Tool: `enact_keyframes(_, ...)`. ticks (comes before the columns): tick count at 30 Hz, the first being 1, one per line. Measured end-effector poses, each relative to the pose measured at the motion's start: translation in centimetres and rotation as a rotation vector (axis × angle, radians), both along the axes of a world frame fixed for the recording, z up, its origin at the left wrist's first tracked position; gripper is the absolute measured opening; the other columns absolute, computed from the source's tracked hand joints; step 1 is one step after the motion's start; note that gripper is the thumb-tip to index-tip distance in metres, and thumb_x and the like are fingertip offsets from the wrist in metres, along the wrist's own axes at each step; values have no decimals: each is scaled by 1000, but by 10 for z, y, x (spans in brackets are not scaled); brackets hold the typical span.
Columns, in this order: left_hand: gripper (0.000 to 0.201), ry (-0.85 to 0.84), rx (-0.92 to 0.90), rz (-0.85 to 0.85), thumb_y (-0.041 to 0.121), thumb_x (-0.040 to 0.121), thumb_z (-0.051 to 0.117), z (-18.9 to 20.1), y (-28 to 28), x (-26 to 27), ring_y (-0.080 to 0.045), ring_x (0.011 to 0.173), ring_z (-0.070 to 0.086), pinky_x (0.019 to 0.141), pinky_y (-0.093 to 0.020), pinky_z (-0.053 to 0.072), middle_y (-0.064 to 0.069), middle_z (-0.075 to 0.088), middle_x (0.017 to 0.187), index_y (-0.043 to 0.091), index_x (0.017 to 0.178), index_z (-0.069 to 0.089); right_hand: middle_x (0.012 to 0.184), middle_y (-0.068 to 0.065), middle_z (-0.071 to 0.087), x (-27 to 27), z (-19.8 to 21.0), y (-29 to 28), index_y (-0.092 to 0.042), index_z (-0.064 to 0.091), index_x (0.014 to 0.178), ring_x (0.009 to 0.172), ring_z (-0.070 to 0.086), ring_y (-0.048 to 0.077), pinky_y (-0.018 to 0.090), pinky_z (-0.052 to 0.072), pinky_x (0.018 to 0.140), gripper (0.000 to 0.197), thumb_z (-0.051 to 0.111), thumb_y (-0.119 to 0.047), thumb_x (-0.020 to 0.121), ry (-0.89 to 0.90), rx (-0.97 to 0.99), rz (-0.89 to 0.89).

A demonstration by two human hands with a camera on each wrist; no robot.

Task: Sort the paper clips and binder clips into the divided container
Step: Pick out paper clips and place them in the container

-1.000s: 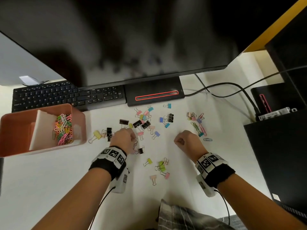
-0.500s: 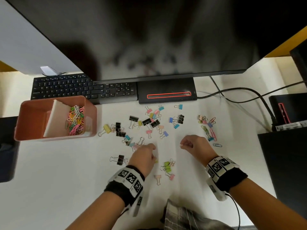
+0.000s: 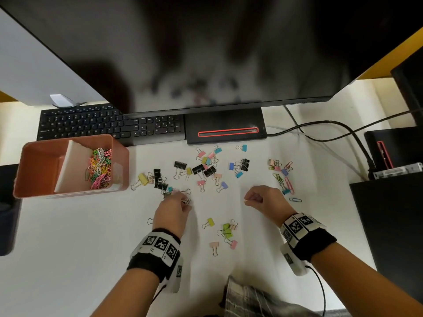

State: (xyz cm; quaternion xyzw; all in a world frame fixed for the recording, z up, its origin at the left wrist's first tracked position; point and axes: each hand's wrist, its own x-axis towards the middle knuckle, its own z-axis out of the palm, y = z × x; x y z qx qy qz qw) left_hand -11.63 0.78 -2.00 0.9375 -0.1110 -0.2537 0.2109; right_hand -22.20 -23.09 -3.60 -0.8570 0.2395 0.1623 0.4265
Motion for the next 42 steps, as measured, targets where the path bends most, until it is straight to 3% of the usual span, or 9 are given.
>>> enact_keyframes(5,18,-128,67,-127,16,90,51,-6,1,1,-27,90,57,76,-35,51,-8,59,98,12,101,64,85,-1,65,-1,-1,0,-14,70,90,73,57,5,8,40,69,9,67,-17,83,1,-34,41)
enact_keyframes(8,7,-188,137,-234,2,81,60,-7,1,1,-31,76,57,60,-36,51,-12,57,89,5,86,63,83,-4,61,-2,0,1,-15,69,90,71,53,3,5,35,64,8,62,-18,86,11,-88,146)
enact_keyframes(15,46,-181,196,-399,-15,42,75,-8,3,-1,-23,55,57,45,-27,44,-8,60,68,8,80,60,88,-4,57,12,11,10,-15,64,104,80,55,10,16,40,75,16,57,-16,90,-46,-91,221)
enact_keyframes(20,20,-128,-6,-269,2,88,50,-11,13,-1,-25,85,56,73,-32,46,-10,62,95,8,106,58,100,5,61,70,33,31,-26,53,128,94,56,18,33,48,86,35,47,-17,94,-180,-171,308)
enact_keyframes(25,23,-193,-168,-131,10,92,49,7,5,24,-30,94,58,84,-40,50,-14,64,102,6,111,61,118,8,52,134,38,58,-29,48,131,105,54,26,38,50,91,59,43,8,85,-67,-290,460)
enact_keyframes(29,22,-202,96,-237,16,89,45,7,-12,52,-28,88,60,81,-38,47,-8,65,95,14,102,63,121,10,50,123,35,56,-28,54,126,107,52,28,41,50,92,47,48,-2,88,91,-376,568)
enact_keyframes(33,19,-160,301,-299,26,90,42,0,-19,60,-25,92,58,84,-37,38,-1,62,91,23,93,61,109,7,54,81,33,35,-29,46,132,81,57,17,31,55,75,48,43,-3,92,-36,-276,333)
enact_keyframes(38,24,-174,160,-188,30,89,48,-9,-24,60,-22,94,59,87,-38,35,2,67,98,28,108,61,87,-4,62,31,42,-13,-21,62,114,71,61,11,22,50,71,26,60,-15,89,-174,-182,-36)
enact_keyframes(42,19,-198,137,-135,31,87,52,-14,-31,66,-22,88,60,86,-37,36,3,68,92,26,101,64,85,4,68,-7,41,-50,-15,69,92,70,64,20,11,47,64,11,68,-11,82,-246,-214,-246)
